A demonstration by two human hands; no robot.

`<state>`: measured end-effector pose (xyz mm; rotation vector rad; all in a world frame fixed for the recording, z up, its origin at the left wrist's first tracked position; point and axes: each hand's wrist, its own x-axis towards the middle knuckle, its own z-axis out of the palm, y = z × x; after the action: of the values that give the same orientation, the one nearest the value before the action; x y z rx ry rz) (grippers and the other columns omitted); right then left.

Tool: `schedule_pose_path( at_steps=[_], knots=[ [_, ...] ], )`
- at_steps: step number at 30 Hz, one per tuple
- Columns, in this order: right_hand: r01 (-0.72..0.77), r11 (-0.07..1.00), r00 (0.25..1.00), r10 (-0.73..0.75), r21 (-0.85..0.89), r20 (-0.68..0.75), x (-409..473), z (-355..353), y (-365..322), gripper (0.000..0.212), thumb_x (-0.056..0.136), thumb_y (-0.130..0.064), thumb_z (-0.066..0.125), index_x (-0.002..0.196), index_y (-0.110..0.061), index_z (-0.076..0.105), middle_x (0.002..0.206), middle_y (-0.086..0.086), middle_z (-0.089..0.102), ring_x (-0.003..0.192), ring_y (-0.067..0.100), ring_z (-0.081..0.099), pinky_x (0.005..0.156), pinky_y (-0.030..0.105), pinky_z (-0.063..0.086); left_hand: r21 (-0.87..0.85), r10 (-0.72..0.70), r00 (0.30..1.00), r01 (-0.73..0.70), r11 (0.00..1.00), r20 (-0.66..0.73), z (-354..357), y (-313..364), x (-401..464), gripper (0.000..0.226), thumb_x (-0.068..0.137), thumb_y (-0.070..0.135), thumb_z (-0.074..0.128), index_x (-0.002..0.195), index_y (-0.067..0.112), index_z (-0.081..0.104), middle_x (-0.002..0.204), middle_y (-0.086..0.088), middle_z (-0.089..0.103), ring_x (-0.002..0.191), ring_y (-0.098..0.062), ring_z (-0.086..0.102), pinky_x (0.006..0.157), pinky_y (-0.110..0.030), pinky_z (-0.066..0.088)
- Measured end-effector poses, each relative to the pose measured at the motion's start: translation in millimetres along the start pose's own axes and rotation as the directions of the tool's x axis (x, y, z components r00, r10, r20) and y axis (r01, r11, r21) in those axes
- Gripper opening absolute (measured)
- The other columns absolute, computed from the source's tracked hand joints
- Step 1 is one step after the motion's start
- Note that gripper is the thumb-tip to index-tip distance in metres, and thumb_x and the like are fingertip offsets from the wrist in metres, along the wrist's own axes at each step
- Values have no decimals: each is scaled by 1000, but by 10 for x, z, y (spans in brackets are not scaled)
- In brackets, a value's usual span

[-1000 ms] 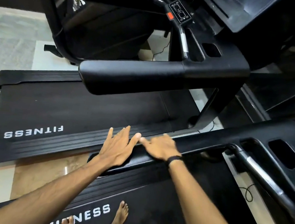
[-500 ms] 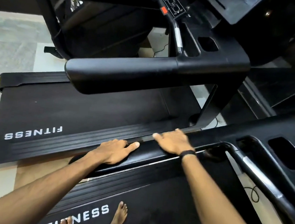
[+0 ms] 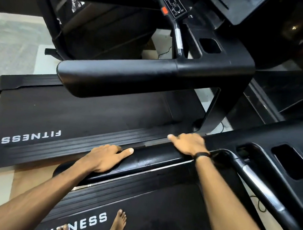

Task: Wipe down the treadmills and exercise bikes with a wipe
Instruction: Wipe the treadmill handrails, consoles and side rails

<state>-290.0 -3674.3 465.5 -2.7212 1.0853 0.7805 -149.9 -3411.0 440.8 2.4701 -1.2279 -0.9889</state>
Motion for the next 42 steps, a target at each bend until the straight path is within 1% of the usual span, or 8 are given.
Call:
schedule_pose_path(
  at_steps=[6,9,15,19,25,33,39,42],
  knots=[
    [472,881,830,-435,25,-350,-679,343,-325,54,99,-61,27,119,-24,61,116,-3,65,113,20,55,99,38,38,-9,-33,999,33,999,-26,4,-17,-33,82,84,84,10,92,23,64,96,-2,70,98,-25,63,86,-40,46],
    [404,915,824,-364,-2,-435,-614,328,225,48,99,-54,27,121,-27,61,121,-7,63,120,18,52,105,38,27,-44,-69,996,67,997,-53,4,11,-63,79,91,77,7,113,26,64,116,-7,69,115,-28,59,94,-41,42],
    [-75,997,987,76,-8,143,44,-177,175,77,98,-71,18,143,-20,53,150,8,49,141,27,41,117,43,23,-225,-168,937,100,969,-307,15,-12,-84,102,80,84,-7,142,21,43,146,-6,52,133,-27,47,111,-50,31],
    [179,983,956,-181,26,230,-161,-43,-1003,80,96,-75,20,145,-19,50,153,10,46,141,27,42,111,41,30,-276,-217,898,113,955,-382,13,-49,-82,102,80,83,-10,139,20,43,143,-6,53,132,-26,48,114,-53,24],
    [688,726,710,-669,13,-221,-846,271,-919,55,100,-60,27,127,-22,56,127,-4,61,123,17,52,98,37,36,-432,-276,878,90,897,-391,-77,-3,-158,65,98,62,6,118,20,52,124,-4,60,116,-30,54,106,-51,31],
    [-65,995,939,87,77,-334,-521,185,-177,73,94,-60,14,95,-14,70,104,9,70,111,30,57,102,47,34,-460,-283,839,44,887,-465,-105,2,-175,58,96,65,4,89,26,46,89,6,55,84,-20,48,108,-58,29],
    [596,803,733,-534,19,-421,-1347,605,-1568,52,100,-54,36,132,-17,52,132,-2,53,133,19,41,117,40,24,-521,-288,850,19,853,-442,-196,-38,-251,51,100,61,11,94,24,45,96,0,56,87,-23,45,107,-59,31],
    [562,827,734,-503,-7,-456,-1267,530,-798,53,98,-42,39,148,-27,39,150,-12,39,148,12,26,122,40,2,-491,-245,872,7,871,-423,-266,-99,-343,53,101,59,12,96,20,48,86,5,56,84,-24,47,106,-57,32]
  ],
)
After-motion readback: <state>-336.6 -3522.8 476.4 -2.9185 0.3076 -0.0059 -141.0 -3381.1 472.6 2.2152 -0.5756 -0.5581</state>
